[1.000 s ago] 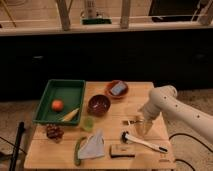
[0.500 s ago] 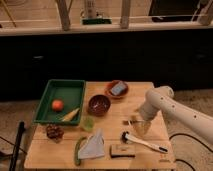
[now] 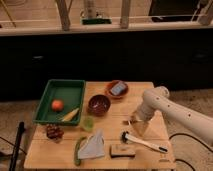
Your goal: Place fork in plastic cup
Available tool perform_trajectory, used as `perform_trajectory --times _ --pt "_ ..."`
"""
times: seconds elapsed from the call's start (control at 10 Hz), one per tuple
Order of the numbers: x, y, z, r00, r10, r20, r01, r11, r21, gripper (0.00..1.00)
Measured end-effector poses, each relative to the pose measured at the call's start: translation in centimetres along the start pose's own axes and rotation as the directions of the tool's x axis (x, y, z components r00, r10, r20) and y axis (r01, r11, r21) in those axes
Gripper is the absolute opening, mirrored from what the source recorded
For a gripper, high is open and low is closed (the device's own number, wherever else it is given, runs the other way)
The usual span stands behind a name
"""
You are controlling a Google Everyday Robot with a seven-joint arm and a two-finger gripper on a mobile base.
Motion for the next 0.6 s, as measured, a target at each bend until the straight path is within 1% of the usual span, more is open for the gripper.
perform_trajectory --times 0.1,0.2,0.3,0.4,0.5,0.6 --pt "-0.21 -0.07 0.36 1.0 -0.003 0.0 0.003 1.0 -0.01 0.44" --pt "-0.39 -0.16 0.49 1.0 -0.006 0.0 0.006 1.0 -0.018 0.35" --pt "-0.46 -0.15 0.45 1.0 -0.006 0.001 0.006 1.0 -0.018 0.27" --pt "-0.56 -0.24 0.31 1.0 -0.007 0.003 0.008 1.0 -0.014 0.16" --pt "-0.74 -0.14 0.29 1.0 -0.011 0.003 0.011 1.0 -0.021 0.06" --pt "-0.72 -0.11 0.28 1.0 -0.011 0.003 0.011 1.0 -0.022 0.01"
